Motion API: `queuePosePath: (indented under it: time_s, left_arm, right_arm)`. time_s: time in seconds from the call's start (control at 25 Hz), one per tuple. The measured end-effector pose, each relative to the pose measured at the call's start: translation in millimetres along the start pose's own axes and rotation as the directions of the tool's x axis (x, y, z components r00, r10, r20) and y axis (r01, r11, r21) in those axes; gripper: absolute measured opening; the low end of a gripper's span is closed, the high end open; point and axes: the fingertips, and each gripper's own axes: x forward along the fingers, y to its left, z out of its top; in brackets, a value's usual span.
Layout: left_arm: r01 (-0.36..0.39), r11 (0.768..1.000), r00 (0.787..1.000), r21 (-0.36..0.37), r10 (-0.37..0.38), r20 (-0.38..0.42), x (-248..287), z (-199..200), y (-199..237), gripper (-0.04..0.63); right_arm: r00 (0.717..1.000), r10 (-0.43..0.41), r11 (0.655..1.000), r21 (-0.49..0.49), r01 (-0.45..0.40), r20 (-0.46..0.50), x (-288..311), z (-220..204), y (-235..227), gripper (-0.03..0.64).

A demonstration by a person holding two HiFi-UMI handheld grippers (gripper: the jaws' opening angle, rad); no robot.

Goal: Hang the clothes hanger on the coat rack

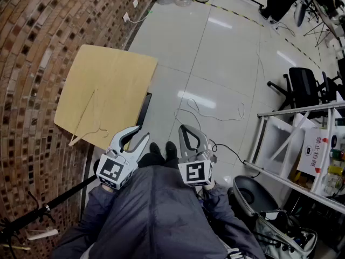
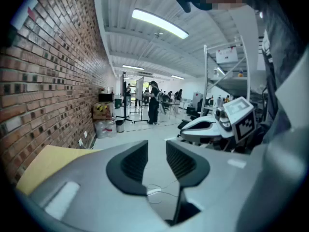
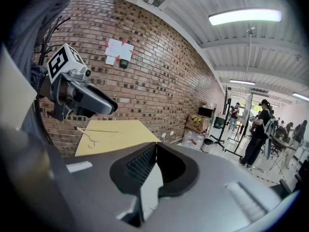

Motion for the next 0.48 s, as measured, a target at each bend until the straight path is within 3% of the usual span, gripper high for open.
queuePosePath:
  time_s: [0.24, 0.48]
  left_arm:
    - [-0.119, 0.992, 0.993, -0.048, 0.120, 0.019, -22.6, -9.6, 35.4, 0.126]
    - [-0.257, 0.961, 0.964, -0.104, 0.262, 0.039, -97.4, -31.4, 92.0, 0.126]
  right_arm:
    - [0.996, 0.090, 0.994, -0.061, -0.089, 0.020, 30.6, 15.2, 13.7, 0.009]
    - [0.966, 0.254, 0.954, -0.174, -0.243, 0.044, 82.2, 71.6, 87.4, 0.011]
